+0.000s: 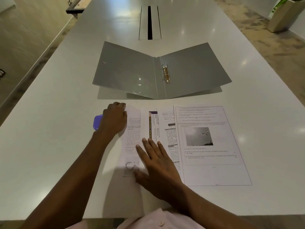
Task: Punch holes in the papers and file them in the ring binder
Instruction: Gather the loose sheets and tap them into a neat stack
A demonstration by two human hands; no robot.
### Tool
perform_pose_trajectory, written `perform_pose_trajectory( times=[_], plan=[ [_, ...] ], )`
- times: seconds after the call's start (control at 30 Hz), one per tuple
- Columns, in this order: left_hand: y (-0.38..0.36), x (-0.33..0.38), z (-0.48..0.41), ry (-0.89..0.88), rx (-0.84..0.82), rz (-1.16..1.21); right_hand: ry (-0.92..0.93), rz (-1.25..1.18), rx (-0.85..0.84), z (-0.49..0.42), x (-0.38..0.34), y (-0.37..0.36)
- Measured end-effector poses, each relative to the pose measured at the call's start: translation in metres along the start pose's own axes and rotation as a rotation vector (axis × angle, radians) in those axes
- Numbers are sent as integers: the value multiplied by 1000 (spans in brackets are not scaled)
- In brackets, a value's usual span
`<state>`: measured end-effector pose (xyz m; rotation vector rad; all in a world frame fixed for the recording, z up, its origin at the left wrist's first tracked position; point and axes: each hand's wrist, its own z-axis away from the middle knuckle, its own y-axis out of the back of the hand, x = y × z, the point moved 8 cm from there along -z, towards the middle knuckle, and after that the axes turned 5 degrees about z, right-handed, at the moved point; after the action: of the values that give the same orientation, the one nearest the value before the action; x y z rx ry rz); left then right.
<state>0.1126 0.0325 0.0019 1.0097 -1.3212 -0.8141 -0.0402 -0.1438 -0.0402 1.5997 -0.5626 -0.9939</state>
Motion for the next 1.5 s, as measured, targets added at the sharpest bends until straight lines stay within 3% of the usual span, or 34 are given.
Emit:
perform_pose_trajectory(
  times=[0.33,0.57,0.8,1.0,1.13,1.23,1.5],
  plan=[
    [5,-4,-7,177,-5,326,-12,-15,-29,0,-1,2],
    [12,-9,-5,185,-41,331,-28,-105,36,4,6,8],
    [-3,-16,22,439,-96,824,-204,-390,104,9,26,23],
    [-26,-26,60,524,-155,971,-135,-9,124,17,50,25],
    [-35,-11,78,496,-82,1063,-72,169,104,22,49,21],
    [-34,-9,84,505,15,1065,-52,211,133,20,40,24],
    [-32,-8,83,526,-2,997,-65,210,148,2,12,13]
  ],
)
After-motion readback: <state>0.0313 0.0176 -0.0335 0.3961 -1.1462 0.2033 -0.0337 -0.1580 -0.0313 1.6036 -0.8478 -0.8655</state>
